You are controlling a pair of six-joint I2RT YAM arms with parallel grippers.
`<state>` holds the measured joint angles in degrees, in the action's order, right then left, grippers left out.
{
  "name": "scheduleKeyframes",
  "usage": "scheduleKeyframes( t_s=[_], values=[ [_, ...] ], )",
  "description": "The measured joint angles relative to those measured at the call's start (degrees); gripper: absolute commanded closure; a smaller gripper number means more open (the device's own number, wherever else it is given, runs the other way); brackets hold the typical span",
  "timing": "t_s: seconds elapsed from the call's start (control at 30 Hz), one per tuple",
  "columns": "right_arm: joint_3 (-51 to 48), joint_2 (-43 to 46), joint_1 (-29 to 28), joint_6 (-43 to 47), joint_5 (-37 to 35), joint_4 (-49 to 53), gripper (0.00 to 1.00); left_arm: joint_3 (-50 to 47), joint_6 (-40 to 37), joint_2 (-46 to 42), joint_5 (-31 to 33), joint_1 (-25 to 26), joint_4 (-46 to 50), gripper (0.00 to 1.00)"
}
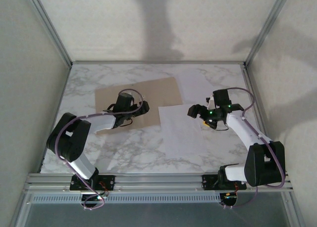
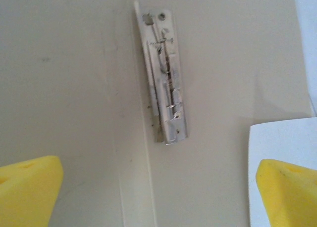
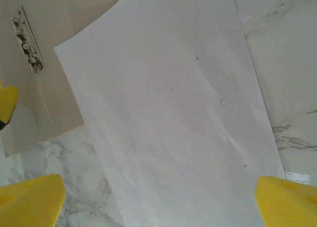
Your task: Put the files into the folder
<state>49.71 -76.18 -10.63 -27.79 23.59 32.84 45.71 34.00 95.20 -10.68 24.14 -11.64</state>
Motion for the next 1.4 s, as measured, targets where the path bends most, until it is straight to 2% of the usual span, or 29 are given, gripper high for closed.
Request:
scheduleKeyframes(
  t_s=[0.1, 0.27, 0.4, 0.6, 0.8, 1.07, 1.4],
  values=[
    [-0.9, -0.7, 0.1, 0.0, 0.0, -0.6, 0.01, 2.6, -0.1, -0.2, 1.0, 1.6, 2.8, 0.00],
    [-2.7, -1.9, 0.7, 0.0, 0.3, -1.5, 0.02, 4.8, 1.5, -2.6, 1.5, 7.5, 5.4, 0.04],
    [-3.4, -3.7, 0.9, 0.2, 0.6, -2.4, 0.05, 6.7, 4.8, -2.6, 1.0, 12.8, 6.0, 0.17],
    [-4.3, -5.9, 1.1, 0.2, 1.6, -4.1, 0.09, 8.6, 10.4, 0.8, -2.1, 17.2, 6.3, 0.29],
    [-5.2, -7.8, 1.2, 0.2, 2.2, -5.9, 0.12, 8.5, 13.2, 3.1, -3.9, 18.2, 6.4, 0.43],
    [-5.4, -10.7, 1.2, 0.2, 3.5, -7.8, 0.15, 7.9, 13.8, 4.8, -4.6, 18.2, 7.0, 0.43],
    [-5.8, -12.4, 1.3, 0.2, 4.8, -9.4, 0.16, 7.0, 13.8, 6.4, -5.2, 18.2, 7.3, 0.50]
  ],
)
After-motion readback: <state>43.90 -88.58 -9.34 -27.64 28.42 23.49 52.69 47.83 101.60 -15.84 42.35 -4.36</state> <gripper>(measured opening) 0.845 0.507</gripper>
